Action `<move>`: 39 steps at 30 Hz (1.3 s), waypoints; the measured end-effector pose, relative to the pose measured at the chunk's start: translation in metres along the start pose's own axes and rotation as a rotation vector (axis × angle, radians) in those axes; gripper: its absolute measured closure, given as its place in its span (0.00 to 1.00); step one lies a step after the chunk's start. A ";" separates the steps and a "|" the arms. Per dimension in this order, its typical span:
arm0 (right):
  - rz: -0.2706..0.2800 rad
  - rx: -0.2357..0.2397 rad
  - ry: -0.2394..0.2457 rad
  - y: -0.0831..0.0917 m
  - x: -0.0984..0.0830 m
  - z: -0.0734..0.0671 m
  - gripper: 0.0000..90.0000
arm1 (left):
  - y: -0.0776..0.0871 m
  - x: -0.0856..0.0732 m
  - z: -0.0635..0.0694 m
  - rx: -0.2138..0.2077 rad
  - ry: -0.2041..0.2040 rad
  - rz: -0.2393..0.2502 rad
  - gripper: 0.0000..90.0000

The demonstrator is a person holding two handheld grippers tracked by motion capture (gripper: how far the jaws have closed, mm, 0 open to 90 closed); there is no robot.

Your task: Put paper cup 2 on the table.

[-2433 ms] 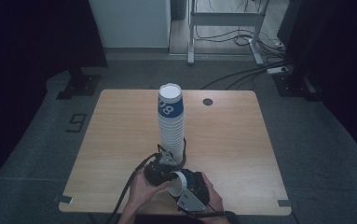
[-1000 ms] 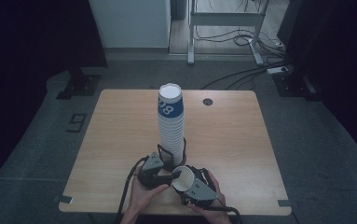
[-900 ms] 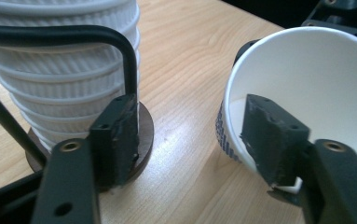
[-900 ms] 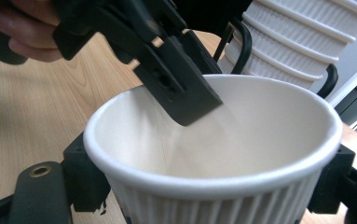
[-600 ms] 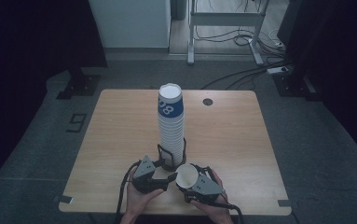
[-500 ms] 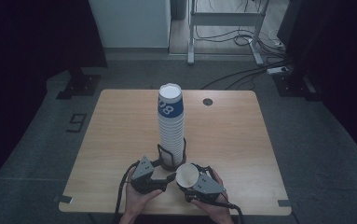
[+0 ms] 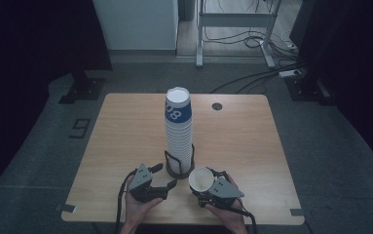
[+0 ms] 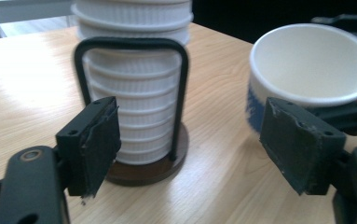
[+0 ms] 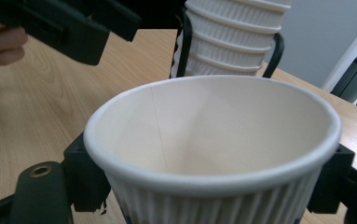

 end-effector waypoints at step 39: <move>-0.046 -0.218 -0.263 -0.054 -0.030 0.111 0.21 | 0.000 -0.035 -0.028 0.281 -0.005 0.065 0.16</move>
Point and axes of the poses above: each handheld gripper's, and its own axes: y roughly backward along the jaws, x roughly out of its top, z roughly to its right, the point moved 2 cm from there along -y, roughly forward along the jaws, and after that the axes turned 5 degrees about y, right-handed, at the moved point
